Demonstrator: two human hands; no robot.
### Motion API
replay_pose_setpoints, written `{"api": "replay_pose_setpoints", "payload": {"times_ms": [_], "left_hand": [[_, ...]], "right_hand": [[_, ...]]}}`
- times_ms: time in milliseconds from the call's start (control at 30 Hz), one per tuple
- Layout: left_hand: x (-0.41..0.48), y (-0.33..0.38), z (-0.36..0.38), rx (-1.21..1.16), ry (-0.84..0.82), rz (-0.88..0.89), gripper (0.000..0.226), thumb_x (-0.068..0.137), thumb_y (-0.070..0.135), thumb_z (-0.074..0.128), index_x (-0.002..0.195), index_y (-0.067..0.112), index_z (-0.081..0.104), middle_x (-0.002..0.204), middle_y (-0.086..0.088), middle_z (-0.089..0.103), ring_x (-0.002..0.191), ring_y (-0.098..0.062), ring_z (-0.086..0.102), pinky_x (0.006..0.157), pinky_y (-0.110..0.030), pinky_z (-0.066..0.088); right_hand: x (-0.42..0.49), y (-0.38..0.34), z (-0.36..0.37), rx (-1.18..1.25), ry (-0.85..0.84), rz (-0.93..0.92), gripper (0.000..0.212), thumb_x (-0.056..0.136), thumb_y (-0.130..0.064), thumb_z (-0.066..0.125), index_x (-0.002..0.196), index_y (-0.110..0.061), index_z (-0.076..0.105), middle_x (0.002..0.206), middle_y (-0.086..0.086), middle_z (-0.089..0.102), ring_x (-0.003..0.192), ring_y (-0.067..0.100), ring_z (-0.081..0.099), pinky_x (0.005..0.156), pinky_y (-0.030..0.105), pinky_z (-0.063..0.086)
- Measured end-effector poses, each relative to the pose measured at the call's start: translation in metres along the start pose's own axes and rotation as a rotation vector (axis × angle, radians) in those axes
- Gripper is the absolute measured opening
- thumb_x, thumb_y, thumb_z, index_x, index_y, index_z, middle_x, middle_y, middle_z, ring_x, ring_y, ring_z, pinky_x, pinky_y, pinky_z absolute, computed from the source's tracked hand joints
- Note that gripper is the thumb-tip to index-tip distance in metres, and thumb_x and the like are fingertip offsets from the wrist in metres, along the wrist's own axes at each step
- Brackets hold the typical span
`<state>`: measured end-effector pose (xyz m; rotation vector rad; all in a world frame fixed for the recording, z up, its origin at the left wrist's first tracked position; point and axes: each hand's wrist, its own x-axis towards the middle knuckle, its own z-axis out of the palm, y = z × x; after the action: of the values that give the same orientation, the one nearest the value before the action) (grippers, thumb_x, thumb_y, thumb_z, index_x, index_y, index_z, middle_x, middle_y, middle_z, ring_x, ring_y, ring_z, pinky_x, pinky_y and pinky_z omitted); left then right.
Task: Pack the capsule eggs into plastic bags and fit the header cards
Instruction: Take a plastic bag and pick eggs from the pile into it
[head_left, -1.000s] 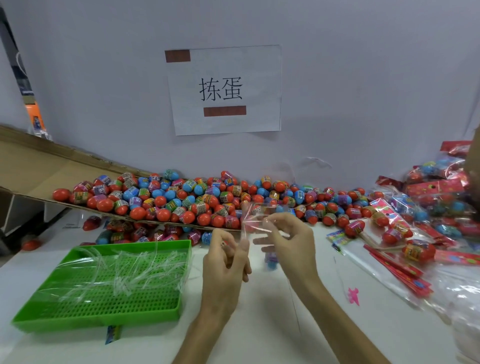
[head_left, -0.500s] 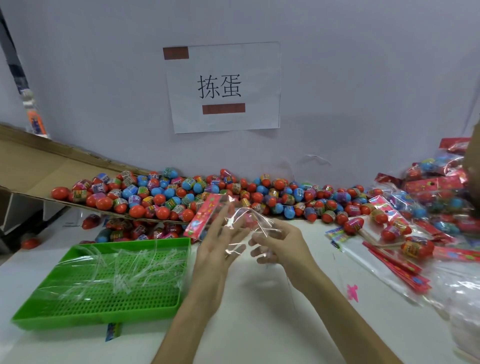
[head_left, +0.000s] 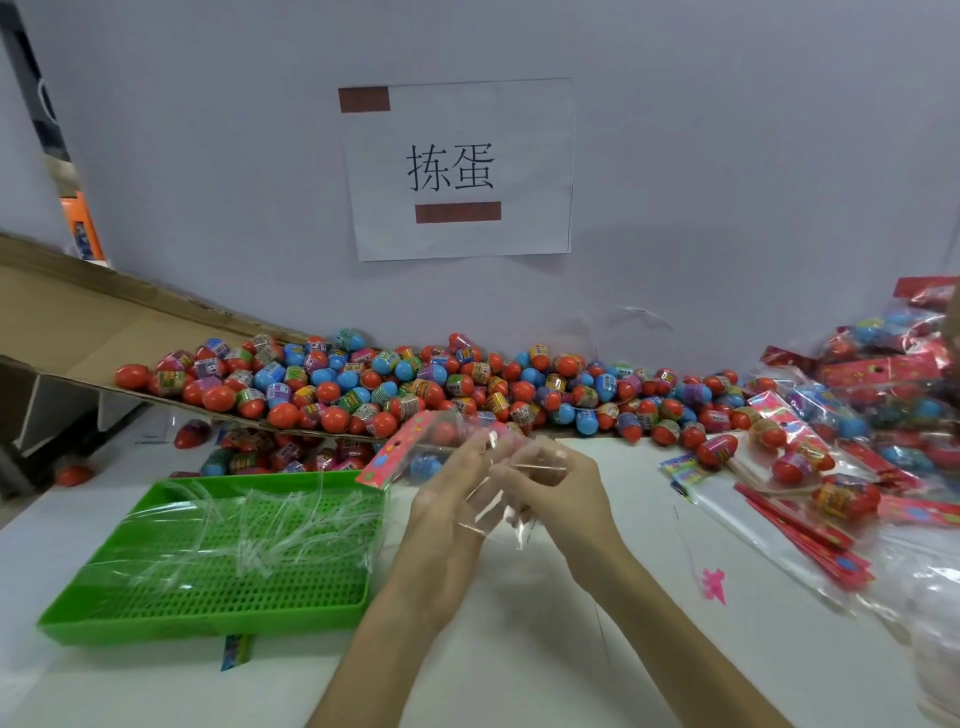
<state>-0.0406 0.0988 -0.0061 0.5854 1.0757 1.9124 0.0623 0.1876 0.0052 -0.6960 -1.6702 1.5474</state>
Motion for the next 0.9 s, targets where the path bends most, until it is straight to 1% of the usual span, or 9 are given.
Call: {"api": "replay_pose_setpoints", "payload": {"times_ms": [133, 200, 300, 367, 467, 533, 667, 767, 900], "left_hand": [[0.004, -0.002, -0.004, -0.062, 0.074, 0.049, 0.039, 0.093, 0.026, 0.058, 0.125, 0.007, 0.070, 0.125, -0.016, 0.073, 0.114, -0.028, 0.072, 0.090, -0.039, 0.062], [0.008, 0.002, -0.011, -0.136, 0.136, 0.076, 0.036, 0.094, 0.025, 0.057, 0.122, 0.005, 0.070, 0.120, -0.015, 0.075, 0.112, -0.027, 0.073, 0.088, -0.035, 0.063], [0.012, 0.007, -0.018, -0.215, 0.197, 0.088, 0.038, 0.096, 0.025, 0.055, 0.126, 0.004, 0.067, 0.120, -0.013, 0.076, 0.108, -0.024, 0.075, 0.083, -0.034, 0.064], [0.011, 0.009, -0.018, -0.226, 0.210, 0.100, 0.036, 0.092, 0.027, 0.058, 0.121, 0.009, 0.069, 0.119, -0.013, 0.076, 0.106, -0.023, 0.076, 0.085, -0.036, 0.064], [0.009, 0.010, -0.016, -0.222, 0.218, 0.107, 0.041, 0.085, 0.030, 0.061, 0.120, 0.012, 0.070, 0.121, -0.013, 0.076, 0.109, -0.025, 0.075, 0.098, -0.043, 0.058], [0.009, 0.009, -0.016, -0.229, 0.218, 0.105, 0.042, 0.085, 0.031, 0.061, 0.121, 0.012, 0.069, 0.121, -0.014, 0.075, 0.110, -0.026, 0.074, 0.097, -0.043, 0.059], [0.009, 0.009, -0.017, -0.222, 0.234, 0.105, 0.045, 0.085, 0.035, 0.061, 0.124, 0.014, 0.068, 0.121, -0.012, 0.075, 0.110, -0.025, 0.074, 0.096, -0.045, 0.056], [0.008, 0.010, -0.015, -0.223, 0.256, 0.102, 0.049, 0.084, 0.036, 0.061, 0.128, 0.015, 0.066, 0.123, -0.011, 0.075, 0.111, -0.025, 0.074, 0.099, -0.045, 0.053], [0.007, 0.008, -0.014, -0.225, 0.266, 0.086, 0.039, 0.100, 0.032, 0.054, 0.133, 0.015, 0.064, 0.124, -0.011, 0.075, 0.112, -0.025, 0.074, 0.095, -0.041, 0.055]], "right_hand": [[0.003, -0.002, -0.004, -0.037, -0.096, 0.018, 0.005, 0.091, -0.010, 0.073, 0.089, -0.015, 0.072, 0.076, 0.009, 0.074, 0.061, 0.021, 0.068, 0.059, 0.028, 0.056], [0.011, -0.005, -0.014, -0.071, -0.144, 0.042, 0.018, 0.093, -0.001, 0.064, 0.100, -0.017, 0.069, 0.084, 0.003, 0.075, 0.071, 0.019, 0.071, 0.065, 0.027, 0.059], [0.023, -0.006, -0.035, -0.156, -0.004, 0.000, 0.034, 0.091, 0.007, 0.059, 0.102, -0.023, 0.070, 0.088, -0.007, 0.075, 0.083, 0.012, 0.071, 0.071, 0.023, 0.058], [0.027, -0.002, -0.050, -0.349, 0.031, -0.030, 0.032, 0.090, -0.001, 0.066, 0.100, -0.031, 0.070, 0.093, -0.011, 0.073, 0.088, 0.007, 0.068, 0.073, 0.021, 0.055], [0.028, 0.011, -0.065, -0.778, -0.153, 0.028, 0.029, 0.087, -0.024, 0.076, 0.109, -0.039, 0.065, 0.110, -0.015, 0.061, 0.098, 0.005, 0.058, 0.078, 0.023, 0.050], [0.026, 0.020, -0.063, -0.936, -0.234, 0.054, 0.031, 0.087, -0.029, 0.075, 0.114, -0.038, 0.064, 0.116, -0.011, 0.058, 0.098, 0.007, 0.055, 0.085, 0.027, 0.050], [0.022, 0.014, -0.051, -0.767, -0.085, -0.055, 0.033, 0.086, -0.022, 0.079, 0.111, -0.037, 0.064, 0.114, -0.014, 0.061, 0.082, 0.006, 0.061, 0.067, 0.013, 0.047], [0.015, -0.002, -0.039, -0.435, -0.027, -0.176, 0.042, 0.080, -0.012, 0.083, 0.106, -0.036, 0.060, 0.108, -0.017, 0.063, 0.086, 0.005, 0.067, 0.069, 0.018, 0.056], [0.002, -0.014, -0.016, -0.186, -0.159, -0.235, 0.042, 0.076, -0.007, 0.085, 0.101, -0.033, 0.062, 0.103, -0.016, 0.068, 0.088, 0.018, 0.073, 0.074, 0.031, 0.063]]}}
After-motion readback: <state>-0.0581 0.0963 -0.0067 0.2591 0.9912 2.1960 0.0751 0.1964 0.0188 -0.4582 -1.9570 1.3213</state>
